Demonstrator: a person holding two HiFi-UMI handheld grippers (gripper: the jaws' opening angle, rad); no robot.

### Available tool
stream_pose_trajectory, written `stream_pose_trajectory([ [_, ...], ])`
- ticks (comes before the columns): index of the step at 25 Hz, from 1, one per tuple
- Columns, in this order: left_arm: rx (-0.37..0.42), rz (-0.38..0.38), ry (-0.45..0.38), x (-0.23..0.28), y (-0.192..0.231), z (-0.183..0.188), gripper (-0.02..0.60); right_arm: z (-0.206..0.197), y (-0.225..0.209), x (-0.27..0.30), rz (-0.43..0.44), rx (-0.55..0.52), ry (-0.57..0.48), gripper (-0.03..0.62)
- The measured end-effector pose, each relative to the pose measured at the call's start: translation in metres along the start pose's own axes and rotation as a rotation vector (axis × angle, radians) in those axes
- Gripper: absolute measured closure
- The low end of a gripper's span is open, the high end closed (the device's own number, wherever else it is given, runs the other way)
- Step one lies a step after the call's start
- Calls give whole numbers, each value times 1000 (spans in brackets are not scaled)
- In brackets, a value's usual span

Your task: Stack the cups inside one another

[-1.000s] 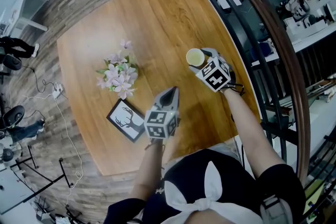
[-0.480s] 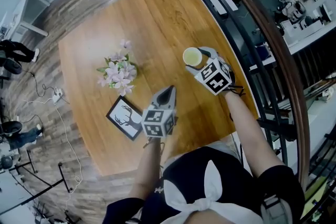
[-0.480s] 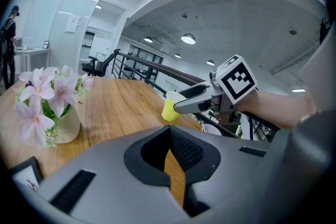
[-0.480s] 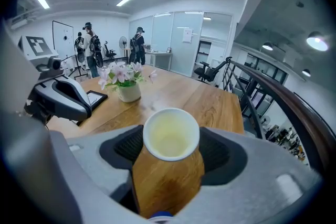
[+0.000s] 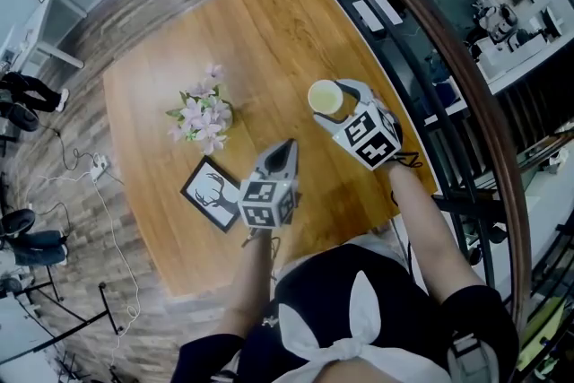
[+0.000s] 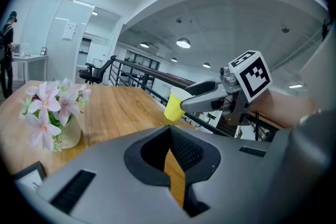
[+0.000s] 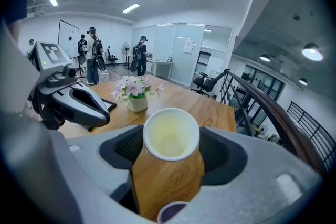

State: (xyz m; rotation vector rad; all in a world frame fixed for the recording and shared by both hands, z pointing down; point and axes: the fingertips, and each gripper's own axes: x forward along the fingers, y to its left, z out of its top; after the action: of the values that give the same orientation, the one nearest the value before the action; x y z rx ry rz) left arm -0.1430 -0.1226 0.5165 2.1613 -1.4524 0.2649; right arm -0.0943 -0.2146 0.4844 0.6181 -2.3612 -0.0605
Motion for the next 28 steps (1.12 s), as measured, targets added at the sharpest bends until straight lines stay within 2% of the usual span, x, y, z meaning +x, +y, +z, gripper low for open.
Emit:
stream_pose_trajectory([
  [7, 21, -12, -21, -13, -16, -1, 572, -14, 25, -25, 8, 7, -1, 266],
  [13, 36, -25, -2, -19, -25, -8, 572, -23, 35, -39, 2, 12, -3, 266],
  [22, 64, -43, -1, -20, -40, 1, 572, -31, 31, -58, -31, 33, -4, 266],
  [28, 72, -58, 12, -16, -42, -6, 572, -42, 17, -69, -69, 54, -5, 266],
])
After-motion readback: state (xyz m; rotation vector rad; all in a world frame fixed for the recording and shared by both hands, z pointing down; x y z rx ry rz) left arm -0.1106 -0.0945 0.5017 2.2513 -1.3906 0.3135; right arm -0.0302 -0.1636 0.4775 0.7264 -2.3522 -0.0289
